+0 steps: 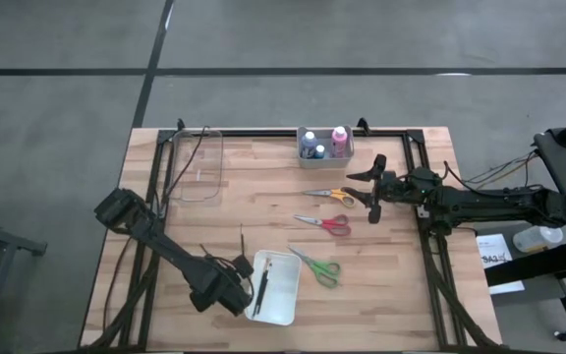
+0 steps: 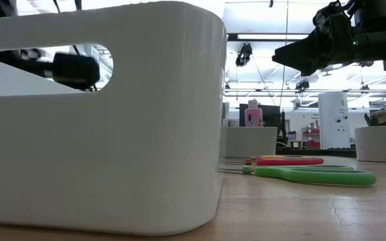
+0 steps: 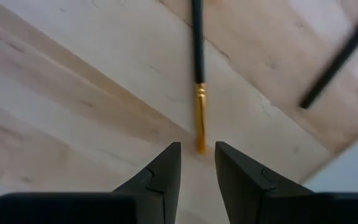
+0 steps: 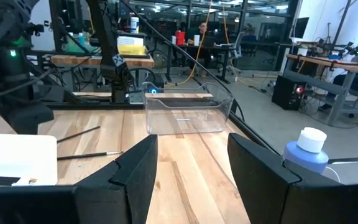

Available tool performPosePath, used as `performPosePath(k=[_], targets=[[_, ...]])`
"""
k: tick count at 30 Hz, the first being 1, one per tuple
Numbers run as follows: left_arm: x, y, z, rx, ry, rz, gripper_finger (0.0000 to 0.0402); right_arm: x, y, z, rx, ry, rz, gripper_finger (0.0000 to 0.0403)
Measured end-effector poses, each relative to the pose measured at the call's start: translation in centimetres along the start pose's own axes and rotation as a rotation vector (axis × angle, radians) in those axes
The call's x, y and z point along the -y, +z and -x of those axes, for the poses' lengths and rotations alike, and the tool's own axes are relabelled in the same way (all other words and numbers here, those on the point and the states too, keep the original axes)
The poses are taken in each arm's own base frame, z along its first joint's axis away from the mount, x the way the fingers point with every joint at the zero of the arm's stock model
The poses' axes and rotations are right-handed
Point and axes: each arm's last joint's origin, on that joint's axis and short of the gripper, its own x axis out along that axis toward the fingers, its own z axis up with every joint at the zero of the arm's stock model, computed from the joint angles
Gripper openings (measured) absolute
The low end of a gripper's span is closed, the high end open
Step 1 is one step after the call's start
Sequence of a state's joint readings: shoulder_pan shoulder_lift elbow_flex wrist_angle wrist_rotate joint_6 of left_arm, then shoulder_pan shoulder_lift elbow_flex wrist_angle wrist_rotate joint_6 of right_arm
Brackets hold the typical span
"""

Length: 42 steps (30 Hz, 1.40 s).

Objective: Pick & Place Paint Supplies
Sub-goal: Put the gold paint brush into the white bin

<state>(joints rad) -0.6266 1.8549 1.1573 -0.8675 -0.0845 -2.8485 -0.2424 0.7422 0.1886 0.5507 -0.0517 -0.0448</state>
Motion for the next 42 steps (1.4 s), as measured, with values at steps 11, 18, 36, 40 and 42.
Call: performPosePath(k=[11, 18, 36, 40, 42], targets=[[-0.4, 0.9, -1.0, 0.031, 0.013, 0.014, 0.0110, 0.0, 0.0, 0.0, 0.000, 0.000, 0.000, 0.0193], [-0.5, 1.2, -1.0, 0.057, 0.019, 0.028, 0.0110, 0.0, 0.0, 0.0, 0.000, 0.000, 0.000, 0.0193], [0.4, 1.7, -1.6, 0.037, 0.011, -0.019, 0.0110, 0.0, 0.0, 0.0, 0.000, -0.001, 0.000, 0.0193], [0.4, 1.6, -1.6, 0.033, 0.010, -0.023, 0.0109, 0.0, 0.0, 0.0, 0.000, -0.001, 0.000, 0.0193], [0.4, 1.6, -1.6, 0.031, 0.010, -0.039, 0.0107, 0.0, 0.0, 0.0, 0.000, -0.001, 0.000, 0.0193]])
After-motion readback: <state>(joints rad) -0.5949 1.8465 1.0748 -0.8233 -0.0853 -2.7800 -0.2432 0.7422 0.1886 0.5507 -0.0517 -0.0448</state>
